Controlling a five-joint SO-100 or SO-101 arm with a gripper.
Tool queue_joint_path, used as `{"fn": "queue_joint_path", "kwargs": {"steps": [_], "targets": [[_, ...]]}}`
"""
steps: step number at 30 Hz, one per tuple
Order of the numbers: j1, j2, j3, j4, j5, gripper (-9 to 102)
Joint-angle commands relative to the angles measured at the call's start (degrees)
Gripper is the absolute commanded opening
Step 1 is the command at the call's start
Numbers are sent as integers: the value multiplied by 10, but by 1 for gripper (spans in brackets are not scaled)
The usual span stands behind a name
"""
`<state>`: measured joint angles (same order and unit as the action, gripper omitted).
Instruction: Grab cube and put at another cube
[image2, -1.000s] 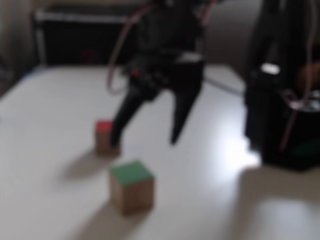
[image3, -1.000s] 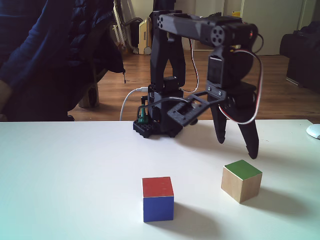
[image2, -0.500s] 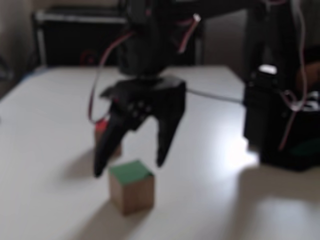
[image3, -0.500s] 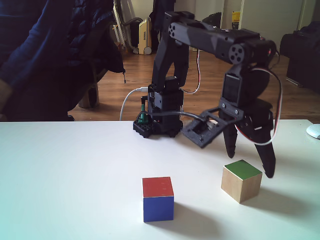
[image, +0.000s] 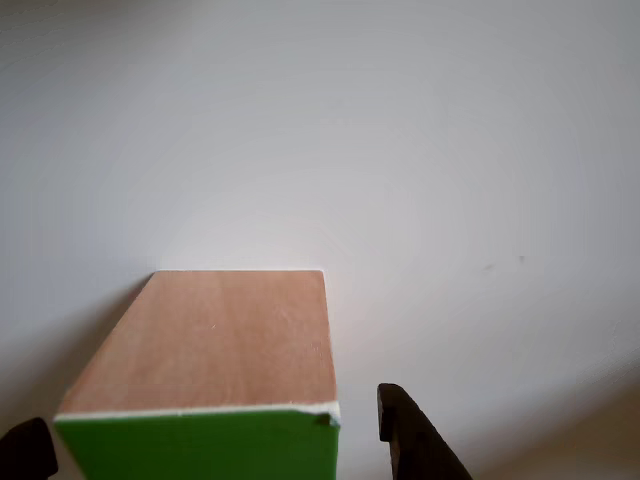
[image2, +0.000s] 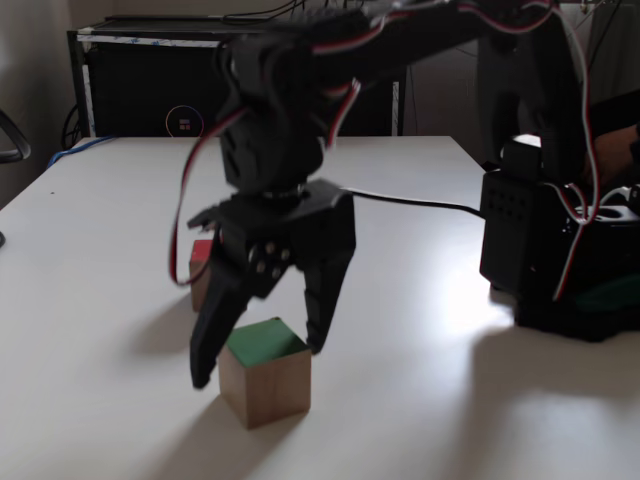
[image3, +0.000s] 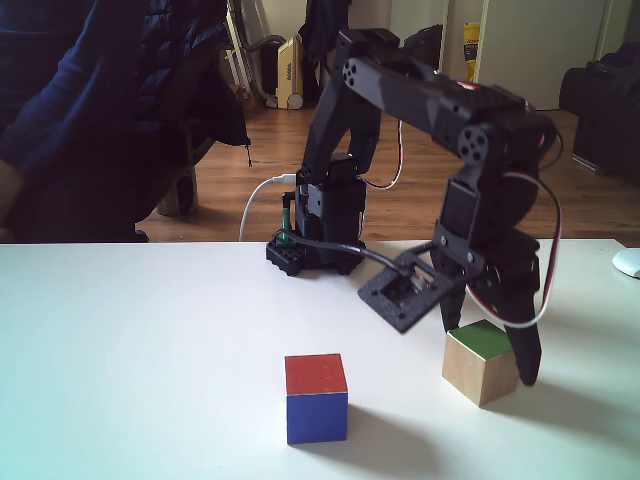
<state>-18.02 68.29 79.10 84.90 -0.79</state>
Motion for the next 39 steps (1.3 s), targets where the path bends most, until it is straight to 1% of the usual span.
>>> {"fn": "queue_joint_path", "kwargs": {"steps": [1,14,27,33,39], "targets": [[11,-6,-27,-4,-5,48],[-6,-25,-35,-7,5,39],[-10,-30,-41,-15,20,22],[-11,-18,-43,-13,30,20],[-4,29,-68,24,53,19]]}}
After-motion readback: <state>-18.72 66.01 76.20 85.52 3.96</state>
